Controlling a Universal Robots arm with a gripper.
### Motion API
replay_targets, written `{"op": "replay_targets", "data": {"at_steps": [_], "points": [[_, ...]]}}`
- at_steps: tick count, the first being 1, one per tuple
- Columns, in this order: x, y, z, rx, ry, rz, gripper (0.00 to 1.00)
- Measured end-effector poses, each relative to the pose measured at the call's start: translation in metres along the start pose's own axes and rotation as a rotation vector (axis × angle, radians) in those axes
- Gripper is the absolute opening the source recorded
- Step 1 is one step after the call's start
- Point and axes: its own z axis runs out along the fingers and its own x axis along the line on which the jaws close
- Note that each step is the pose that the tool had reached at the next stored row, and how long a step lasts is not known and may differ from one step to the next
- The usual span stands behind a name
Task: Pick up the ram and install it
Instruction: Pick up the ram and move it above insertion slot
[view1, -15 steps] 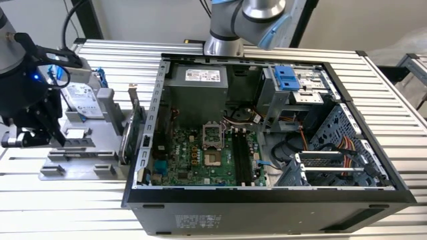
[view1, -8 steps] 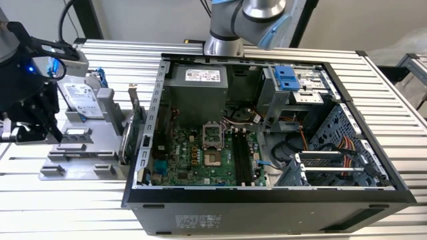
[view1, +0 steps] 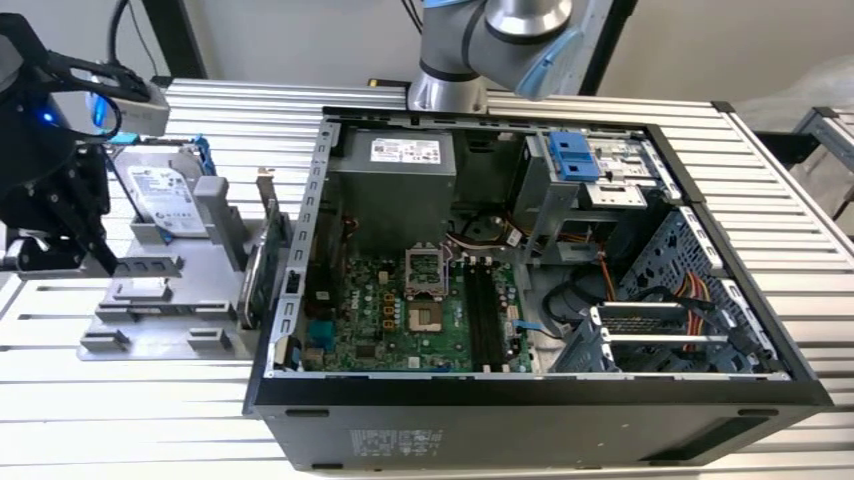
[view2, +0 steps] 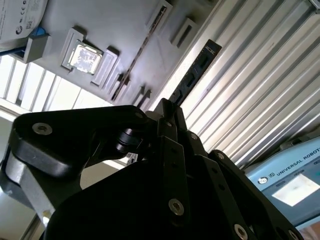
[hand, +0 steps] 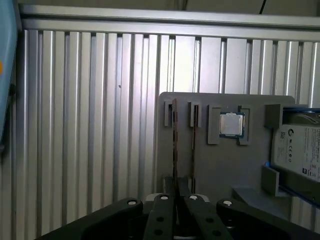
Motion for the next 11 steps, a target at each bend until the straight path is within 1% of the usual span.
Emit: {"op": "replay_targets", "data": {"at_steps": [11], "points": [[-0.0001, 0.0003, -0.0185, 0.0001, -0.0001, 0.0, 0.0]]}}
